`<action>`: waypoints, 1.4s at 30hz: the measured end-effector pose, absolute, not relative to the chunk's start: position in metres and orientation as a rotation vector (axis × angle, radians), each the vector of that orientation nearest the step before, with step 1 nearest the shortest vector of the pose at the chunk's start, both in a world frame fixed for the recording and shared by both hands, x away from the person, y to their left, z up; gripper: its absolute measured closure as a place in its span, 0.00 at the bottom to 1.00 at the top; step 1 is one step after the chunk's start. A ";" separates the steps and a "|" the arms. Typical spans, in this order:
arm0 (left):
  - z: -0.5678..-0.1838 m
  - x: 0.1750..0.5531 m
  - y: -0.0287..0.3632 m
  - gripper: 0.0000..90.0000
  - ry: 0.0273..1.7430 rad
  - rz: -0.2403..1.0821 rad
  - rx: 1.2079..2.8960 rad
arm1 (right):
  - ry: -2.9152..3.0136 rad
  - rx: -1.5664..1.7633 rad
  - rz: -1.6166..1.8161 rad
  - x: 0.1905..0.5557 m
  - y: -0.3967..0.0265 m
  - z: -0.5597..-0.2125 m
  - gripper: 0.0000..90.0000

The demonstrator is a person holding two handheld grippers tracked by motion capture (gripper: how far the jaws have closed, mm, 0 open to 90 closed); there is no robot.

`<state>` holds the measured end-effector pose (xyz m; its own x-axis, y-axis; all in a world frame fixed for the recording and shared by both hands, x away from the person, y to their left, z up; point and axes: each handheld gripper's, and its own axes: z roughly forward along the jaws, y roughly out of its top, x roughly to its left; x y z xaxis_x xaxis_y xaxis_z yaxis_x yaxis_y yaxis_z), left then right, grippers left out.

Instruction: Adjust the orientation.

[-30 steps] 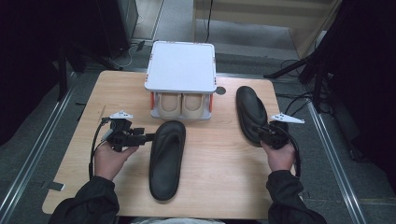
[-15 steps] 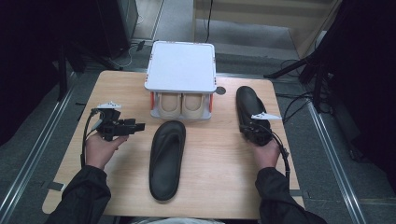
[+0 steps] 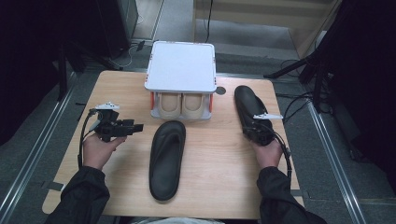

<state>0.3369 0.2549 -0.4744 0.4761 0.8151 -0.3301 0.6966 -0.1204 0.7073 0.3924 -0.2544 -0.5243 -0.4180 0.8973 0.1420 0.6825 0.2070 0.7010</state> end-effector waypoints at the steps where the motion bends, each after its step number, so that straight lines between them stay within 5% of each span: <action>1: -0.475 0.337 0.255 0.47 1.267 0.175 1.865 | 2.183 1.495 1.027 0.392 -0.257 -0.524 0.99; 32: -0.476 0.332 0.260 0.48 1.276 0.190 1.890 | 2.013 1.711 0.995 0.420 -0.319 -0.520 1.00; 42: -0.477 0.328 0.263 0.48 1.286 0.188 1.881 | 2.068 1.642 1.076 0.424 -0.297 -0.504 1.00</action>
<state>0.3283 0.2629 -0.4774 0.4649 0.8283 -0.3126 0.7043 -0.1320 0.6975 0.4239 -0.2974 -0.5043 -0.3089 0.9257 0.2182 0.7100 0.0718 0.7005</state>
